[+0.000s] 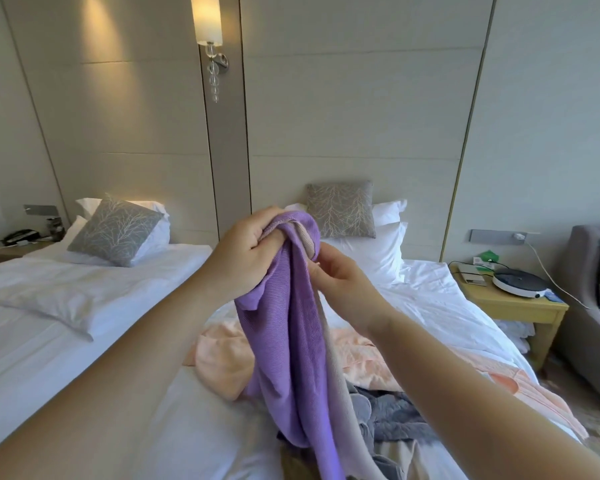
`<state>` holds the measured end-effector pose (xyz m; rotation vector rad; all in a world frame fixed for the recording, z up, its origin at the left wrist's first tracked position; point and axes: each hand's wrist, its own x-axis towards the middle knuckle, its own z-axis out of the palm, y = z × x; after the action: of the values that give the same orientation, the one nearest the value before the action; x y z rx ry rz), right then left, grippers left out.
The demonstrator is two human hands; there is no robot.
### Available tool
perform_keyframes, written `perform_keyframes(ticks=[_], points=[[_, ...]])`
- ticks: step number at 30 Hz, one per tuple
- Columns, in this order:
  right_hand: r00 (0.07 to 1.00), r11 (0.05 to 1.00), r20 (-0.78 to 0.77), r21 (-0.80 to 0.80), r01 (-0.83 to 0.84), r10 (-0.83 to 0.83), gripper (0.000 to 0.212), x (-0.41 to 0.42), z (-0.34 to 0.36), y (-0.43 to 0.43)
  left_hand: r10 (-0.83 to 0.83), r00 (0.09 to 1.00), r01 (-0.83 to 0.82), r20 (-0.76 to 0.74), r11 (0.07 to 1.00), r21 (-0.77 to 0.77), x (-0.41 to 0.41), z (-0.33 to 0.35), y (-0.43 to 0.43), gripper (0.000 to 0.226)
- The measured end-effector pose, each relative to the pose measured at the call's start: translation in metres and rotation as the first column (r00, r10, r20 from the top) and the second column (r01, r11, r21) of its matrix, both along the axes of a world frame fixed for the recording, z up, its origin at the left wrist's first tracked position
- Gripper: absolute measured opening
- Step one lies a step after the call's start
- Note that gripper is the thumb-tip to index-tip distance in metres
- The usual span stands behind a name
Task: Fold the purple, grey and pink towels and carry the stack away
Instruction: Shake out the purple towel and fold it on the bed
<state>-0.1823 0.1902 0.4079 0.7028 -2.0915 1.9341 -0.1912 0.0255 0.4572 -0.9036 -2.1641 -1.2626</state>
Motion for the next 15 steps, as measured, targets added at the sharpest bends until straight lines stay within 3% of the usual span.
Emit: perform_keyframes(ticks=[5, 8, 10, 12, 15], points=[[0.99, 0.979, -0.028, -0.154, 0.132, -0.138, 0.021, 0.001, 0.009, 0.0, 0.074, 0.997, -0.074, 0.012, 0.997, -0.02, -0.004, 0.002, -0.008, 0.018], [0.973, 0.962, -0.034, -0.16, 0.22, -0.228, 0.022, 0.002, 0.017, 0.019, 0.161, 0.987, -0.161, 0.018, 0.987, -0.017, -0.006, 0.0, -0.015, 0.03], [0.98, 0.983, -0.082, -0.045, 0.176, -0.179, 0.019, 0.005, 0.017, 0.031, 0.188, 0.982, -0.188, 0.012, 0.982, 0.011, -0.006, -0.002, -0.014, 0.032], [0.989, 0.974, -0.089, 0.183, 0.132, -0.117, 0.016, 0.01, 0.009, 0.038, 0.182, 0.983, -0.182, 0.016, 0.983, 0.029, -0.004, -0.001, -0.009, 0.031], [0.976, 0.87, -0.067, 0.443, 0.217, -0.209, 0.018, 0.013, -0.016, 0.055, 0.191, 0.981, -0.191, 0.012, 0.974, 0.124, -0.005, 0.001, -0.007, 0.023]])
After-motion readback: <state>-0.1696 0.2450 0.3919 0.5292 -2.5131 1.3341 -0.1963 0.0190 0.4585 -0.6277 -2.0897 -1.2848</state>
